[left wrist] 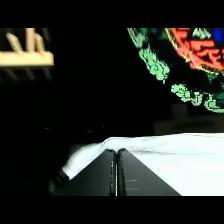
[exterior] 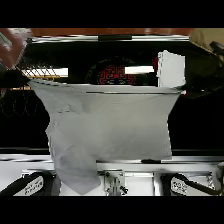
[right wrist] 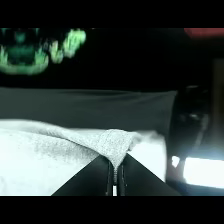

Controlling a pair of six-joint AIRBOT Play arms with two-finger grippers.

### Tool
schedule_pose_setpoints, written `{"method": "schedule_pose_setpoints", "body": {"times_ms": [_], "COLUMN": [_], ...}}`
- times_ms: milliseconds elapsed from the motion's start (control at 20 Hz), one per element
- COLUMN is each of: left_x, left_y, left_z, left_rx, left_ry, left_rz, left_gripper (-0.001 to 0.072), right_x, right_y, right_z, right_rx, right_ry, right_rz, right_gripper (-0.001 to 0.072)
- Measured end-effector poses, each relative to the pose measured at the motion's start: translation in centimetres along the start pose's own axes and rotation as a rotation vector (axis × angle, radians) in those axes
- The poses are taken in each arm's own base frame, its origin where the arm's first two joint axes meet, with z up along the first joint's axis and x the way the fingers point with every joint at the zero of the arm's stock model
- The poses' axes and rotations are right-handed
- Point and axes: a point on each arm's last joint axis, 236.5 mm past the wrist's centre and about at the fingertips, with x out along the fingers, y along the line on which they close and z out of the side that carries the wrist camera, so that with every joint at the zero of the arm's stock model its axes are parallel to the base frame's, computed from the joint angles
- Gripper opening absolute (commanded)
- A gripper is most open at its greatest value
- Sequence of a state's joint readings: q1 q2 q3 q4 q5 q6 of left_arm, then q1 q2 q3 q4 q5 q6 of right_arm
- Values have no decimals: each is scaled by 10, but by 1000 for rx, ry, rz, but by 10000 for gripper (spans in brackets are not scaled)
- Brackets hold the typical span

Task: Fold the shirts.

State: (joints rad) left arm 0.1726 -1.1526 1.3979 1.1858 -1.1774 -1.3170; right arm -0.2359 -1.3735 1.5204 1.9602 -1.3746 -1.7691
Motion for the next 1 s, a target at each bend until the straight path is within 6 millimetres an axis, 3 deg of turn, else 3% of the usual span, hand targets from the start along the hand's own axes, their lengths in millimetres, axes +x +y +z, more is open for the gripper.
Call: {"method": "schedule_pose_setpoints", "body": {"times_ms": [150,250,450,600,700,800,900,1000], "left_x": [65,99,149,181,192,189,177,157], "left_y": [3,2,10,18,17,16,13,7], "left_z": [10,23,50,43,30,18,-3,-38], "left_rx": [-39,-49,-80,-140,-146,-116,-90,-65], "left_ry": [-10,-59,-191,-188,-143,-73,42,211], "left_rz": [-30,-33,-1,7,-1,-19,-50,-83], "left_gripper": [28,28,28,28,28,28,27,27], "right_x": [65,97,139,163,171,168,153,136], "right_y": [6,6,3,-3,-4,-3,-7,-12], "right_z": [39,65,101,104,99,91,76,48], "right_rx": [-19,-42,-49,35,73,80,75,59], "right_ry": [-93,-184,-329,-349,-330,-291,-226,-106], "right_rz": [-8,-48,-95,-98,-93,-95,-111,-131], "right_gripper": [80,80,80,80,80,80,80,80]}}
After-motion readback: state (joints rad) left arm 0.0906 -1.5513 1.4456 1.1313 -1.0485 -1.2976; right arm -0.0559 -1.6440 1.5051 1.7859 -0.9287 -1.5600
